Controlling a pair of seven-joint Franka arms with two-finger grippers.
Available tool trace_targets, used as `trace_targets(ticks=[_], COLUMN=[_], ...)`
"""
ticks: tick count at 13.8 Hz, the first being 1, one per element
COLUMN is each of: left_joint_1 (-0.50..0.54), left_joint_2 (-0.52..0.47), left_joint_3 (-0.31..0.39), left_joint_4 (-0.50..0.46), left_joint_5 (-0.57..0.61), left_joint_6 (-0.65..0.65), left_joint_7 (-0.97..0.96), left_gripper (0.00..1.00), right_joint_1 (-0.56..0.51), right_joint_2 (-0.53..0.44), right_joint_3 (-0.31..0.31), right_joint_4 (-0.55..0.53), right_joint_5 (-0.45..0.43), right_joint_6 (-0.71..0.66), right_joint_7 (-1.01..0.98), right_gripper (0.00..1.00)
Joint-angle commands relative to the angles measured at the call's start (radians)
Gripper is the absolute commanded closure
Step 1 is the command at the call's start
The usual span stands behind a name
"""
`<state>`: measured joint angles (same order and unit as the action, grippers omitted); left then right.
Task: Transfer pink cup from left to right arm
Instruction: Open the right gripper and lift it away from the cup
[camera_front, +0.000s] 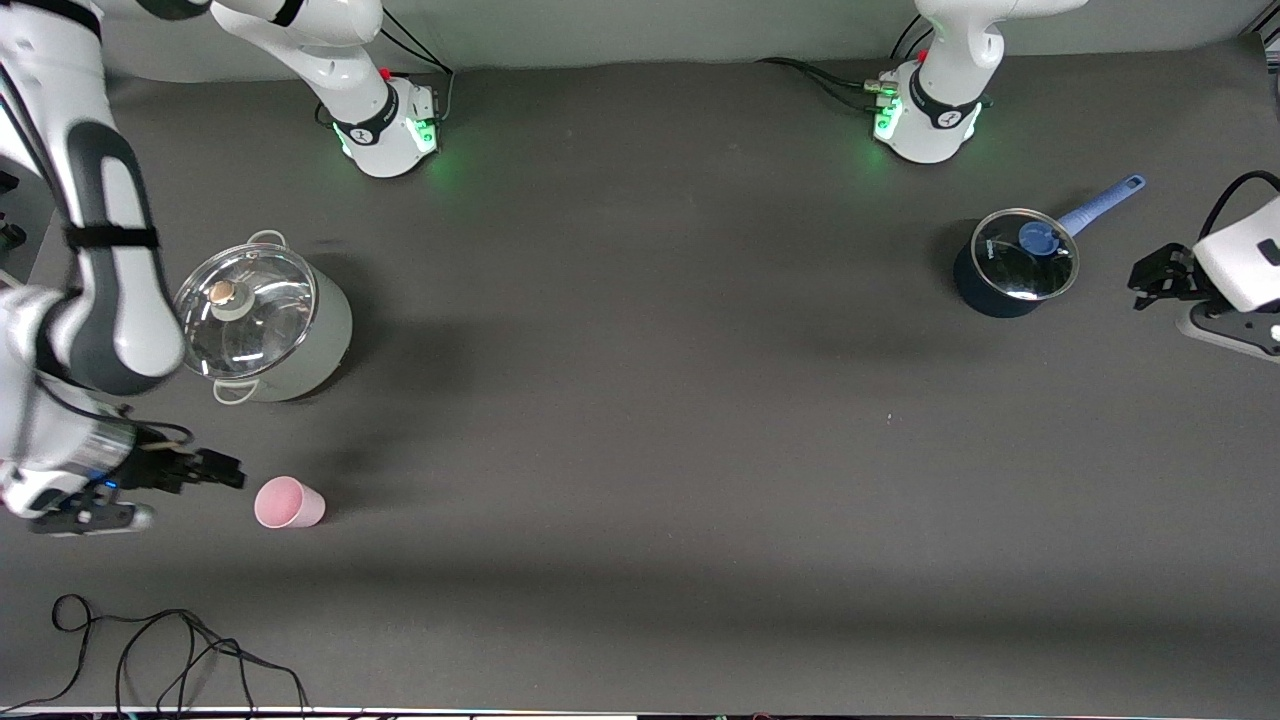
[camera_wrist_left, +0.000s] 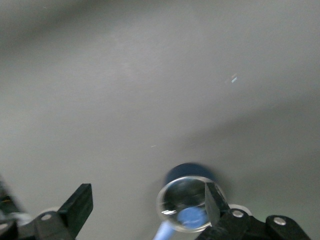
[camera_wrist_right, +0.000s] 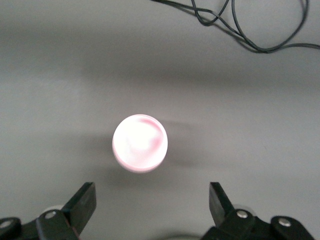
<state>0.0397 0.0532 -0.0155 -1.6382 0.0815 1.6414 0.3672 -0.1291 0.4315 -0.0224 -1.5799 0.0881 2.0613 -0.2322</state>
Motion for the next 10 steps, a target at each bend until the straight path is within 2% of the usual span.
trace_targets(ticks=[1, 3, 6, 10], left_joint_1=[-0.049, -0.051, 0.032, 0.019], left_joint_2=[-0.015, -0.015, -0.006, 0.004], left_joint_3=[0.066, 0.065, -0.024, -0.021], left_joint_4=[0.001, 0.001, 0.015, 0.038], left_joint_5=[-0.098, -0.088, -0.083, -0.083], left_joint_6=[-0.018, -0.044, -0.041, -0.044], left_joint_7=[-0.103, -0.133, -0.128, -0.126], left_gripper=[0.0, 0.0, 0.0, 0.0], right_joint_1=[-0.001, 0.0, -0.001, 0.013], right_joint_2=[-0.091, -0.173, -0.267, -0.344], right_joint_3=[-0.002, -0.002, -0.008, -0.005], right_joint_4=[0.032, 0.034, 0.038, 0.035], right_joint_5=[-0.018, -0.018, -0.019, -0.022], right_joint_6=[-0.165, -0.263, -0.386, -0.487], right_joint_7=[-0.027, -0.021, -0.018, 0.002], right_gripper=[0.0, 0.0, 0.0, 0.0])
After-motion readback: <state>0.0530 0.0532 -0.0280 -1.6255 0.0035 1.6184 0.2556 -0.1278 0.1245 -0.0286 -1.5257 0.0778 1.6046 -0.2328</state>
